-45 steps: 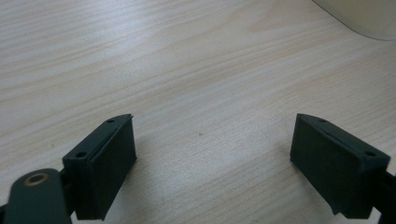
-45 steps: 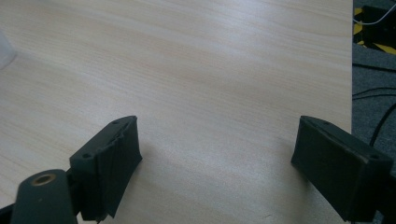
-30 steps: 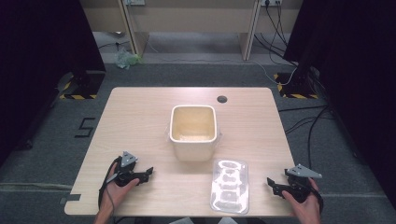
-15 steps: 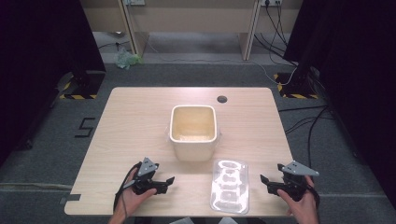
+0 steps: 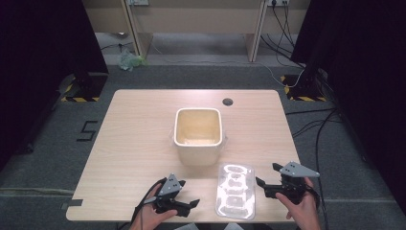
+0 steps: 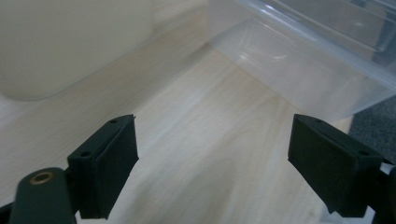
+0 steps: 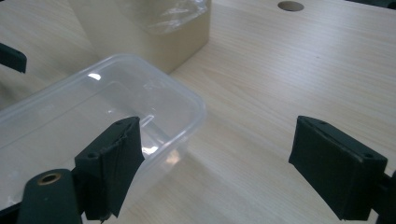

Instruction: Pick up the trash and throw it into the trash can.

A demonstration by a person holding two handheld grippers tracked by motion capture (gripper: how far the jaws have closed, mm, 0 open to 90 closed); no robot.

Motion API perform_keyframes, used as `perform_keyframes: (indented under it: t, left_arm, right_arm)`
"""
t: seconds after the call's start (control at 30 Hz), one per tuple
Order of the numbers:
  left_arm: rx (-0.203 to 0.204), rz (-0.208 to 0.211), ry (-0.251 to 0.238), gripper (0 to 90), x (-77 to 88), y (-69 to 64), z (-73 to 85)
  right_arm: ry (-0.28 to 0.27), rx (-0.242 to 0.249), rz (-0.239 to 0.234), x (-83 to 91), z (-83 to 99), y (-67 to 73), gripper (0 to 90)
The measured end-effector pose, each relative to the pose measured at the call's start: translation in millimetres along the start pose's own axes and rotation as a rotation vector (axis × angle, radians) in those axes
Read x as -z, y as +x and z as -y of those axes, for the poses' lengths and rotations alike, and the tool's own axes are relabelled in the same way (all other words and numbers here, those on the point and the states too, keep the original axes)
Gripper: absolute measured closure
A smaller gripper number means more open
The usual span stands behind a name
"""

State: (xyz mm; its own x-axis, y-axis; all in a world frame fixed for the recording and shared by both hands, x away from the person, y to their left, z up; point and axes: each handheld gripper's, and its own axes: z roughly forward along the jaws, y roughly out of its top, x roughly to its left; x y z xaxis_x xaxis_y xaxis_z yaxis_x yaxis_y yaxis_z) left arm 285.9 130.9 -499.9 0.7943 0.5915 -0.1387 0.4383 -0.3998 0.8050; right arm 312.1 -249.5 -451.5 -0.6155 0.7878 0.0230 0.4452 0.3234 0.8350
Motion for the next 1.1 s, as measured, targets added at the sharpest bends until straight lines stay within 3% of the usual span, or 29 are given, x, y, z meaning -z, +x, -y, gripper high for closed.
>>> perform_keyframes:
  t: [0.1,0.27,0.4,0.6,0.9,1.1]
  left_arm:
    - [-0.020,0.019,0.003,15.1,-3.4,-8.6,-1.0]
    - [-0.017,0.067,-0.006,15.0,-7.8,-20.3,-1.6]
    - [-0.046,0.089,0.003,15.0,-12.0,-31.3,-2.8]
    - [-0.047,0.133,-0.012,15.0,-16.9,-45.7,-5.2]
    - [-0.028,0.147,-0.024,15.0,-28.5,-53.3,-7.1]
    - [-0.040,0.146,-0.035,15.0,-35.4,-56.3,-11.7]
  right_arm:
    - [-0.001,-0.002,-0.019,-5.1,-3.1,2.3,16.8]
    - [0.013,0.003,-0.048,-13.7,-3.9,7.3,16.7]
    - [0.019,0.009,-0.070,-22.1,-8.0,10.8,16.7]
    - [0.021,0.004,-0.093,-37.2,-16.4,10.8,16.7]
    - [0.035,-0.008,-0.114,-48.2,-19.2,8.8,16.8]
    - [0.044,-0.029,-0.133,-51.3,-17.1,5.4,17.5]
